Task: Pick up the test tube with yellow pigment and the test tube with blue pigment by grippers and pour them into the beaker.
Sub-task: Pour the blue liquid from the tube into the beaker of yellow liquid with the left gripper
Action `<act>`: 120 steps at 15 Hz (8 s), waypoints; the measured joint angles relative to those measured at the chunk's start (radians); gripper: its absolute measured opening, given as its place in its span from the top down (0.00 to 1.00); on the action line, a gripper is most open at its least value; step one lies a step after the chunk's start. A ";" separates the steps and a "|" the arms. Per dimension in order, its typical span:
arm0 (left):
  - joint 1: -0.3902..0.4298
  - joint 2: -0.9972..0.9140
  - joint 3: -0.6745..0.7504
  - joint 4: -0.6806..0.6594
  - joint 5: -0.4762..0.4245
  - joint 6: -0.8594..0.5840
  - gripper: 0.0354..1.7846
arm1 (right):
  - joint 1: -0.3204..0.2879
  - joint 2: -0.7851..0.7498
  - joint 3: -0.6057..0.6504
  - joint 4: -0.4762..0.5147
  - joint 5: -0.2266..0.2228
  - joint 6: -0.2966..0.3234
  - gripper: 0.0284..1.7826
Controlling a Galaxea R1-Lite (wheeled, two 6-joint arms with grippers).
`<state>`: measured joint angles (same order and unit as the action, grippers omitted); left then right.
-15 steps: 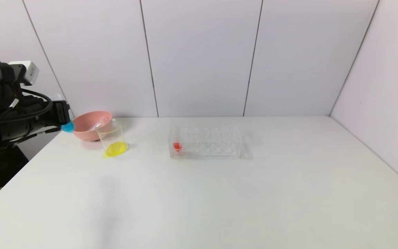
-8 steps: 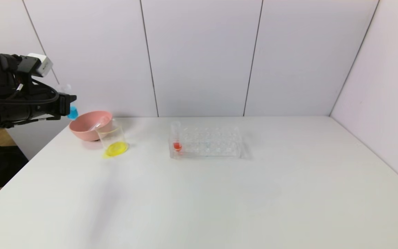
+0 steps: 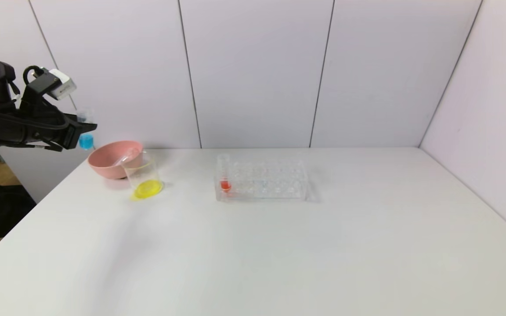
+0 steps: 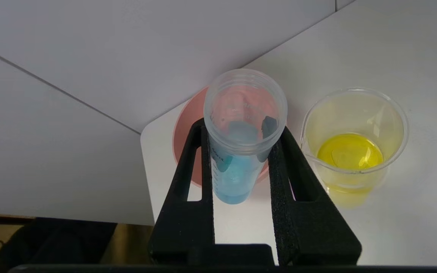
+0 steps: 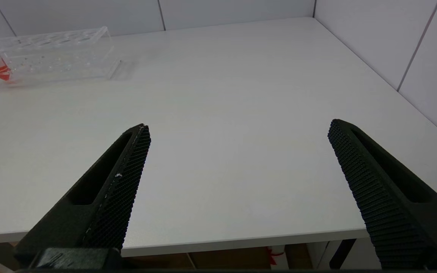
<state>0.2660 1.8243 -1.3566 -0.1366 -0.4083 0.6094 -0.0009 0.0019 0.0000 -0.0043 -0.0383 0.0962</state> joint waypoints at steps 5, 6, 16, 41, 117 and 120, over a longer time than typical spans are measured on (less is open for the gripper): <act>0.020 0.059 -0.174 0.188 -0.064 0.278 0.77 | 0.000 0.000 0.000 0.000 0.000 0.000 0.04; 0.021 0.073 -0.211 0.227 -0.067 0.328 0.77 | 0.000 0.000 0.000 0.000 0.000 0.000 0.04; -0.010 0.255 -0.525 0.526 -0.100 0.689 0.77 | 0.000 0.000 0.000 0.000 0.000 0.000 0.04; -0.061 0.324 -0.631 0.707 0.007 1.001 0.77 | 0.000 0.000 0.000 0.000 0.000 0.000 0.04; -0.195 0.317 -0.649 0.841 0.454 1.117 0.77 | 0.000 0.000 0.000 0.000 0.000 0.000 0.04; -0.206 0.326 -0.649 0.840 0.505 1.111 0.77 | 0.000 0.000 0.000 0.000 0.000 0.000 0.04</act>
<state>0.0596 2.1500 -2.0051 0.7038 0.0966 1.7206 -0.0009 0.0019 0.0000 -0.0043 -0.0383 0.0962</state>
